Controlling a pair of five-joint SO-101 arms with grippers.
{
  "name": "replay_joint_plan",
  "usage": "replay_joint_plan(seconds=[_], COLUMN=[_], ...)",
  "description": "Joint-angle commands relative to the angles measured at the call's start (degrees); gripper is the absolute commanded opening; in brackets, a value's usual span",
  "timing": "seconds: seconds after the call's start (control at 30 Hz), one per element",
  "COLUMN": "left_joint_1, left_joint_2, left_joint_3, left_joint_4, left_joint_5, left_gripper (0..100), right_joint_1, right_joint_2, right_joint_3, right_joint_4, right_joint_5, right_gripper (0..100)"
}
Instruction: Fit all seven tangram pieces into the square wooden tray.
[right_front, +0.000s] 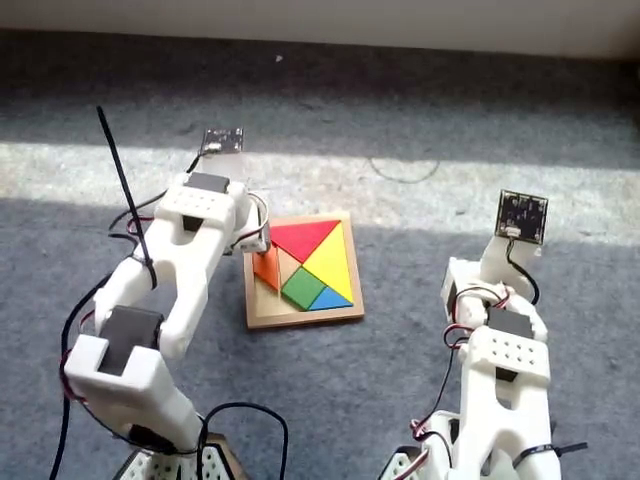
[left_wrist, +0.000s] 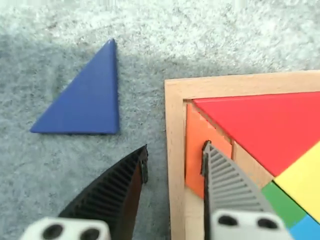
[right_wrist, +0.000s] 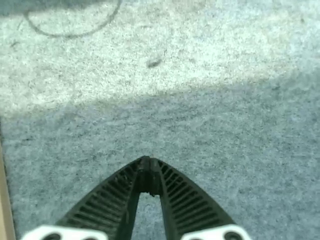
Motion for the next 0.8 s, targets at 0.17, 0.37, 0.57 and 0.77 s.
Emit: replay_joint_plan(seconds=[0.17,0.37,0.57,0.77], left_joint_1=[-0.31,-0.48,-3.82,-11.12], left_joint_2=[8.66,8.04,0.04,-4.62], left_joint_3=[-14.29,-16.75,-15.34,-12.79], left_joint_4=[5.89,8.53,10.64,10.55], left_joint_5=[0.18,0.18,0.18,-3.52], left_gripper=[19,19,19,19], right_joint_1=[-0.48,-0.48,-0.48,-0.48], right_joint_2=[-1.71,-1.71,-1.71,-1.71], right_joint_3=[-0.13,-0.13,-0.13,-0.13], right_joint_4=[-1.27,-1.27,-1.27,-1.27], right_joint_5=[0.70,0.70,0.70,0.70], right_gripper=[1.0,1.0,1.0,1.0])
